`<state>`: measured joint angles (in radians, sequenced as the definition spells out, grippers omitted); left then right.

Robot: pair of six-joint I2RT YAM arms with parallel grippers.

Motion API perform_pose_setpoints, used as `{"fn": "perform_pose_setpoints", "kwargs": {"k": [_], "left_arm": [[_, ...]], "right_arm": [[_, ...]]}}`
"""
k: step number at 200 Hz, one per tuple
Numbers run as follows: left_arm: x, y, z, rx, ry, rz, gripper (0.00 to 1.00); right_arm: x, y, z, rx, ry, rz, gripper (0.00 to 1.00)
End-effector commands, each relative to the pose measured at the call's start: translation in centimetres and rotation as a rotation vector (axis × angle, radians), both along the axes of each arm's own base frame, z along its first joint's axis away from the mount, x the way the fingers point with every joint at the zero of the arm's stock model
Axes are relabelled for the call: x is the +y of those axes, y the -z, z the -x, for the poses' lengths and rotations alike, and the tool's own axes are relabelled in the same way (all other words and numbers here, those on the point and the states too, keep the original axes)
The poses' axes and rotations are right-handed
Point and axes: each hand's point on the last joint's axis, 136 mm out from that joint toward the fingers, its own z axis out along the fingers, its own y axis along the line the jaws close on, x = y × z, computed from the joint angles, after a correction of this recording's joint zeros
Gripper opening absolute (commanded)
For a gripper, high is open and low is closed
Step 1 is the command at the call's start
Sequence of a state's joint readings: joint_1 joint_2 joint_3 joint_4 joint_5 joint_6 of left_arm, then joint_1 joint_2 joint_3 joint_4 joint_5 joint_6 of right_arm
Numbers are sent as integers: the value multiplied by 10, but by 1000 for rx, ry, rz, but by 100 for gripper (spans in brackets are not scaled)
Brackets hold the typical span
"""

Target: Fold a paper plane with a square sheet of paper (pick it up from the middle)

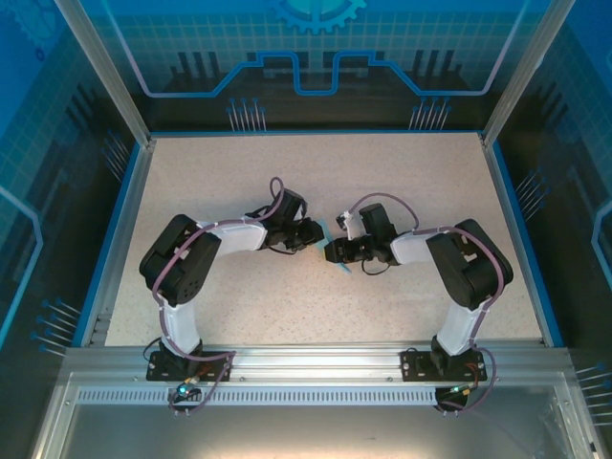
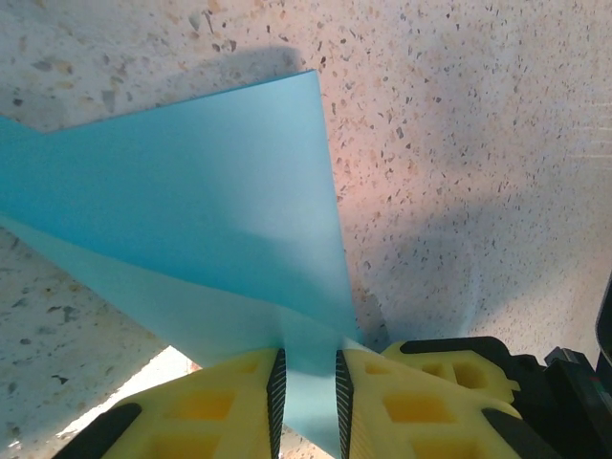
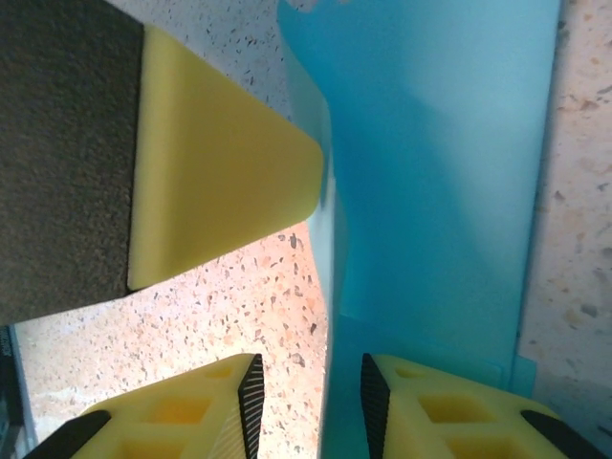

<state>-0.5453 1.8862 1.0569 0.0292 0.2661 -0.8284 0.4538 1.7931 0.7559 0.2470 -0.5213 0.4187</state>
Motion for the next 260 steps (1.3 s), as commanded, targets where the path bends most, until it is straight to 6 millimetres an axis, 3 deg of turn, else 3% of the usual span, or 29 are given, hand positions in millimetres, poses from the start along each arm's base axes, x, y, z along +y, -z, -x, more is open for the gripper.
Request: {"fn": "perform_pose_setpoints", "kwargs": {"k": [1,55,108,148,260], "left_arm": [[-2,3,-3,4,3,-23,26],[-4,-3,-7,-13,1,-16,26],[-3,-17,-8,-61,5,1,27],[-4,-23,-5,-89,12,28,28],[-15,-12,-3,-76,57,74,28]], "right_arm": [[0,-1,2,-39,-23,52,34],[-1,3,0,-4,12,13,9],[-11,0,-7,72,96,-111,0],[-16,4,-10,159,154,-198,0],[-32,13,-15,286,285,-270,0]]}}
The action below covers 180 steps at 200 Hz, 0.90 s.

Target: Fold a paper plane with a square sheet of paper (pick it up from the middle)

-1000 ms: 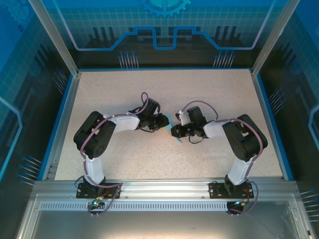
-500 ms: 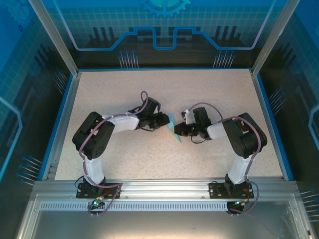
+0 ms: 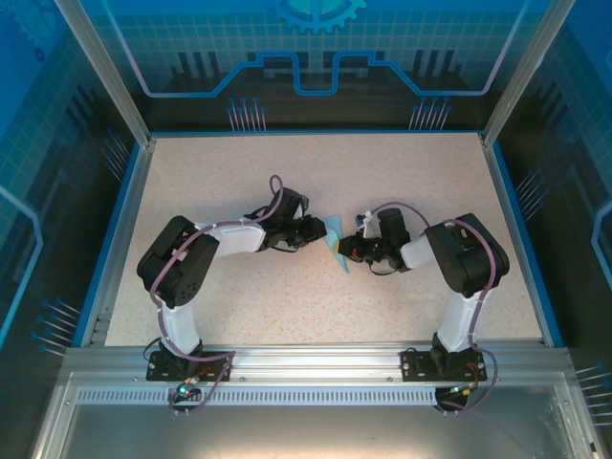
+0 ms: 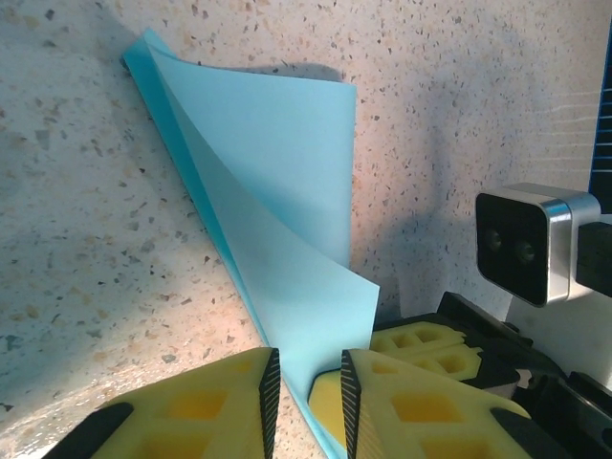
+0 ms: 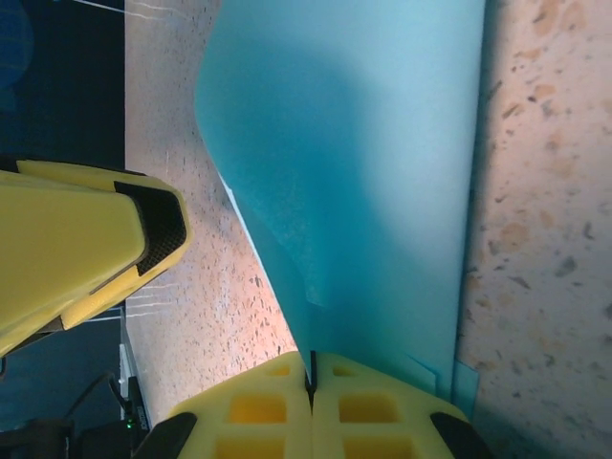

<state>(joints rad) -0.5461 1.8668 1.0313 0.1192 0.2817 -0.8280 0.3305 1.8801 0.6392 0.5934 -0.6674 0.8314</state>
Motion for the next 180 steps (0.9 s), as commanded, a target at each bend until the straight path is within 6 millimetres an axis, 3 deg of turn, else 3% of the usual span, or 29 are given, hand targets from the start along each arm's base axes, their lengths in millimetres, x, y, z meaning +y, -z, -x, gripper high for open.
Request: {"fn": "perform_pose_setpoints", "kwargs": {"k": [1,110,180], "left_arm": [[-8,2,2,-9,45,20,28],[-32,11,-5,-1,113,61,20],[-35,22,-10,10,117,44,16]], "right_arm": [[-8,6,0,49,32,-21,0],[-20,29,4,161,95,10,0],[-22,35,6,183,96,19,0]]}}
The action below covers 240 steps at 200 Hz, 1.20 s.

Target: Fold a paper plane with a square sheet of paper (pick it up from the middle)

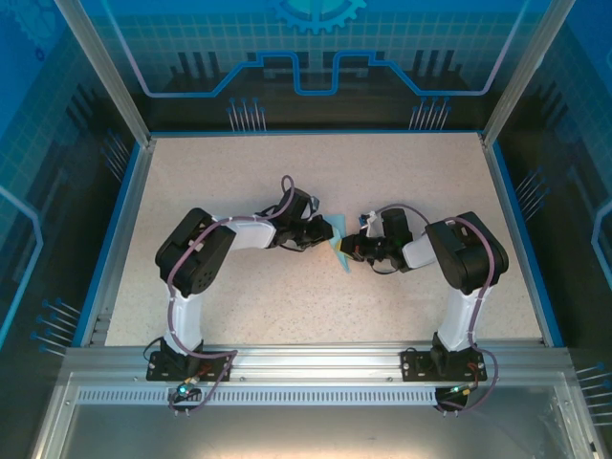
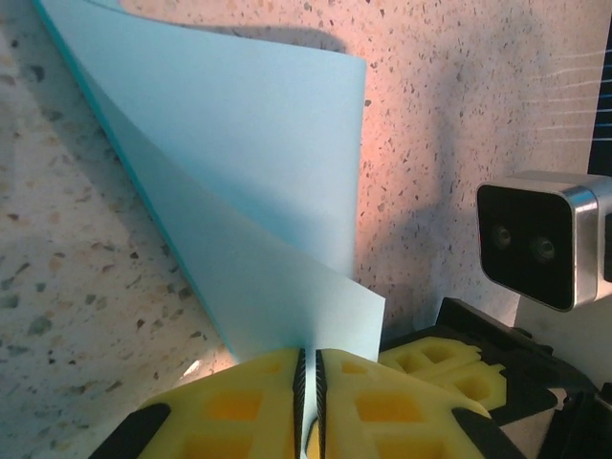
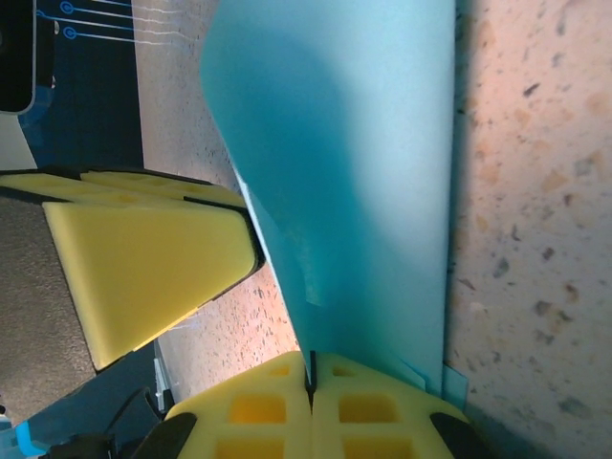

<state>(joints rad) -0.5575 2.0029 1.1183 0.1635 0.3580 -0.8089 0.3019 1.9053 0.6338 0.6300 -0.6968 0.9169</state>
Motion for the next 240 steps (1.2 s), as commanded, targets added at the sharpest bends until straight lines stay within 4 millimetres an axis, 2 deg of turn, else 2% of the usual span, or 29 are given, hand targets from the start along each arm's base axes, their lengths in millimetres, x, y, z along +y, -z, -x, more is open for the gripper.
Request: {"fn": "perform_pose_setpoints", "kwargs": {"k": [1,98,133,199,240], "left_arm": [[-9,2,-2,-11,40,7,16],[-10,10,-6,0,43,-22,16],[-10,16,-5,18,44,-39,16],[-10,20,-6,36,47,-53,16],[-12,15,-6,41,52,-55,16]], "right_arm": [[-16,33,10,114,45,63,0],[-17,31,10,117,36,67,0],[-15,22,7,102,17,72,7],[-15,11,5,91,-5,98,14],[-19,15,6,79,-53,181,19]]}}
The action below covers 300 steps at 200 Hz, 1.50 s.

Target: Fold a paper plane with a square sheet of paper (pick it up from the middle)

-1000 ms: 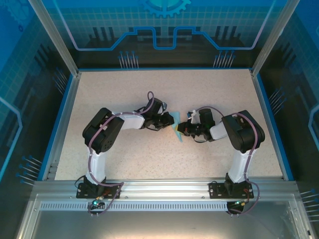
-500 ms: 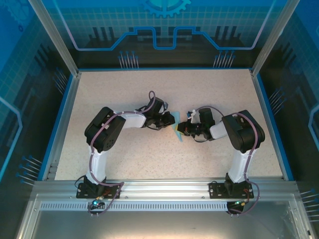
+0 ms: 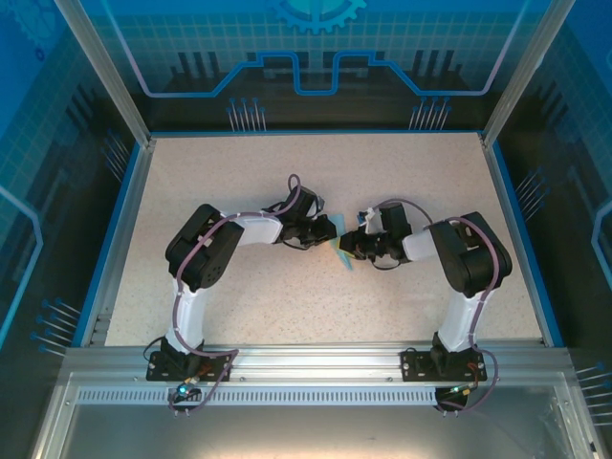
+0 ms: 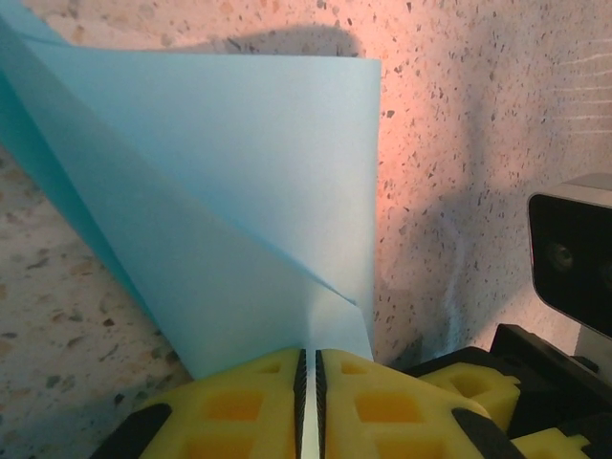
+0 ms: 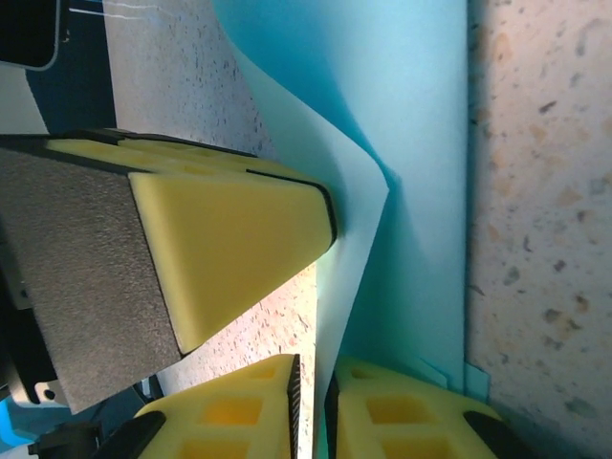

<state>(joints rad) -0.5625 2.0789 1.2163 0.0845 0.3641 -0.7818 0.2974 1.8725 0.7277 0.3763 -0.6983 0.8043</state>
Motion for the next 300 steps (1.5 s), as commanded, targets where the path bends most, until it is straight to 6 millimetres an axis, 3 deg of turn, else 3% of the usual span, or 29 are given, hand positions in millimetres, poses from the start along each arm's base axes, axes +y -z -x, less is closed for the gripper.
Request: {"fn": "perform_pose_setpoints", "kwargs": {"k": [1,47,100,103,136,170,195,232,256,262,300], "left_arm": [[-4,2,1,9,25,-20,16],[-6,0,0,9,31,-20,16],[-6,-7,-1,5,29,-17,16],[-7,-7,0,5,30,-18,16],[-3,-26,-4,-32,11,-19,17],[26,-55,-7,-90,-69,-36,22],[57,-67,-1,-109,-136,-31,28],[91,-73,14,-116,-168,-55,34],[102,-77,22,-126,-158,-76,35],[102,-77,24,-125,-149,-84,36],[107,-71,34,-110,-132,-108,36]], "right_arm": [[-18,18,8,47,-3,119,19],[-11,13,5,-35,-93,232,22],[-14,25,8,-73,-147,372,24],[-12,20,1,-92,-145,370,24],[-9,16,-1,-121,-162,385,16],[7,-2,3,-166,-199,274,0],[24,-23,6,-216,-254,155,0],[43,-22,33,-227,-370,104,0],[57,-18,55,-230,-468,95,0],[65,-26,51,-259,-486,86,0],[76,-19,63,-230,-526,44,0]]}}
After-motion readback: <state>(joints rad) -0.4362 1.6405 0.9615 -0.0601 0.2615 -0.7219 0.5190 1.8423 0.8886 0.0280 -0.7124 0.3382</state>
